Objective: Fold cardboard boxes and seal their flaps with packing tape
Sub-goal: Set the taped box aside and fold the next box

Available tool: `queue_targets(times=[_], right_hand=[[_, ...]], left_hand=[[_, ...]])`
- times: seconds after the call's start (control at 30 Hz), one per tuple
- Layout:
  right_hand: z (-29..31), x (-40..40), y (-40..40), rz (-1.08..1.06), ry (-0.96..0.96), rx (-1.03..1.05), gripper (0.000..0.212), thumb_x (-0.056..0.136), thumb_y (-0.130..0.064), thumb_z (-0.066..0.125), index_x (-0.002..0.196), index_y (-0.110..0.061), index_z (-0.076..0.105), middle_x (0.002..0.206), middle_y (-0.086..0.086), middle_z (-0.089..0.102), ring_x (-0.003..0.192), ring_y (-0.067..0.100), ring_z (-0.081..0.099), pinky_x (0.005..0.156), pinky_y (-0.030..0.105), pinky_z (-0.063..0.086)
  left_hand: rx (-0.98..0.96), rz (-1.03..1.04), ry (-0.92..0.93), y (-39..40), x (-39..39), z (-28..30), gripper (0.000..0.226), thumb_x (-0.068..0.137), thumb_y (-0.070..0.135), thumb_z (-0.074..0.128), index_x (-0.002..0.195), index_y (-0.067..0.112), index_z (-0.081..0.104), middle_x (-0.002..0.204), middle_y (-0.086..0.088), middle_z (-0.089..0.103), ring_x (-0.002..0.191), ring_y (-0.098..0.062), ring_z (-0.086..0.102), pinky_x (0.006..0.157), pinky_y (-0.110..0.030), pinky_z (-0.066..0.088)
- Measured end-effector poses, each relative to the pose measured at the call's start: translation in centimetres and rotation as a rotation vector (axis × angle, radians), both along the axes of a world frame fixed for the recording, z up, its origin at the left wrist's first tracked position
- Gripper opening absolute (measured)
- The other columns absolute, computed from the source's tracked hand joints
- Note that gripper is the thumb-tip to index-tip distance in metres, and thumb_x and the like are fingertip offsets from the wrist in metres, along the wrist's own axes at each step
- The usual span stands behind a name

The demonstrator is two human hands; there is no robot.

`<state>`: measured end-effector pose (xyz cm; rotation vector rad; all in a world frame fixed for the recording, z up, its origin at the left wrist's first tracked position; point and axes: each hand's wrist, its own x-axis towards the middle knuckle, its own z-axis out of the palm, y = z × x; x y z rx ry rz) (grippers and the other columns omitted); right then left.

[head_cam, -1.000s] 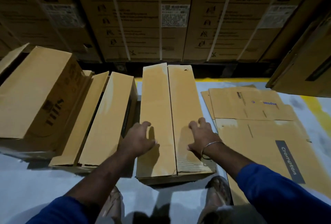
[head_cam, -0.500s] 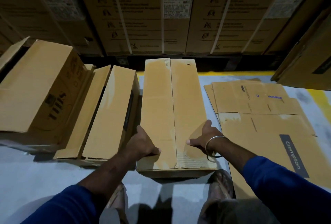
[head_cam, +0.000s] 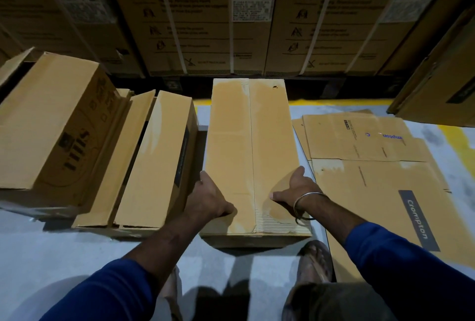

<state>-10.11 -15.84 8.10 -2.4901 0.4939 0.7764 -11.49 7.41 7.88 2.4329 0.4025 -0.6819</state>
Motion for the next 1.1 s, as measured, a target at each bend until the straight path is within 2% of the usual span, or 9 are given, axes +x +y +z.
queue_targets(times=[0.2,0.33,0.37,0.47,0.57,0.67,0.77,0.9,1.1], right_hand=[[0.5,0.2,0.3,0.021,0.044,-0.055,0.124,0.086,-0.050,0.078,0.160,0.001,-0.009,0.153,0.021,0.046,0.136,0.036,0.049,0.104,0.040,0.047],[2.4,0.4,0.4,0.137,-0.065,-0.229,0.078,0.089,-0.051,0.070,0.145,-0.006,0.039,0.105,0.004,0.057,0.099,0.028,0.058,0.081,0.037,0.050],[3.1,0.3,0.6,0.173,-0.111,-0.260,0.070,0.090,-0.052,0.068,0.139,-0.009,0.044,0.105,0.004,0.058,0.098,0.028,0.059,0.077,0.036,0.048],[5.8,-0.3,1.0,0.264,-0.236,-0.285,0.055,0.092,-0.055,0.062,0.130,-0.017,0.052,0.123,0.007,0.062,0.107,0.030,0.061,0.078,0.036,0.048],[9.0,-2.1,1.7,0.301,-0.371,-0.151,0.054,0.092,-0.056,0.062,0.136,-0.026,0.058,0.114,-0.001,0.069,0.103,0.024,0.064,0.084,0.040,0.056],[12.0,-4.9,2.7,0.320,-0.519,0.012,0.044,0.093,-0.051,0.064,0.132,-0.030,0.063,0.094,-0.014,0.069,0.091,0.015,0.066,0.081,0.039,0.058],[14.8,-7.4,5.0,0.357,-0.612,0.146,0.035,0.093,-0.049,0.064,0.122,-0.031,0.070,0.085,-0.016,0.069,0.082,0.008,0.066,0.079,0.037,0.058],[19.0,-10.1,11.2,0.505,-0.691,0.330,0.032,0.091,-0.050,0.060,0.113,-0.031,0.074,0.086,-0.014,0.070,0.082,0.008,0.066,0.076,0.039,0.058],[23.0,-16.1,26.1,0.809,-0.665,0.542,0.020,0.092,-0.046,0.063,0.098,-0.030,0.074,0.071,-0.010,0.066,0.070,0.009,0.061,0.063,0.039,0.054]], left_hand=[[0.048,-0.042,0.002,0.1,-0.2,0.0,0.126,0.072,0.039,0.094,0.158,0.008,0.007,0.150,-0.020,0.044,0.133,-0.035,0.051,0.099,-0.041,0.051],[0.094,0.010,0.089,-0.4,0.0,0.5,0.143,0.072,0.044,0.093,0.161,0.007,-0.013,0.159,-0.025,0.037,0.141,-0.040,0.045,0.110,-0.048,0.048],[0.106,0.016,0.101,-0.4,0.0,0.8,0.144,0.071,0.046,0.093,0.161,0.007,-0.012,0.159,-0.025,0.036,0.142,-0.040,0.044,0.111,-0.050,0.047],[0.089,-0.009,0.063,-0.2,-0.4,2.8,0.133,0.071,0.049,0.092,0.162,0.008,0.004,0.156,-0.021,0.041,0.140,-0.038,0.046,0.105,-0.047,0.050],[-0.047,-0.014,-0.038,0.4,-1.4,6.2,0.095,0.075,0.042,0.091,0.150,0.014,0.039,0.144,-0.011,0.055,0.127,-0.031,0.056,0.088,-0.040,0.055],[-0.293,-0.009,-0.053,2.2,-3.7,11.4,0.083,0.080,0.047,0.085,0.150,0.019,0.050,0.140,-0.007,0.062,0.125,-0.024,0.060,0.106,-0.045,0.051],[-0.487,0.000,-0.104,5.9,-8.4,17.4,0.059,0.087,0.046,0.078,0.140,0.027,0.060,0.126,0.003,0.071,0.114,-0.013,0.068,0.109,-0.045,0.050],[-0.509,0.092,-0.193,12.3,-15.7,22.5,0.041,0.088,0.042,0.076,0.128,0.037,0.067,0.114,0.010,0.077,0.110,-0.009,0.071,0.102,-0.043,0.055],[-0.341,0.277,-0.281,21.5,-26.5,26.8,0.040,0.082,0.044,0.076,0.119,0.028,0.072,0.098,0.003,0.078,0.092,-0.009,0.074,0.078,-0.029,0.054]])
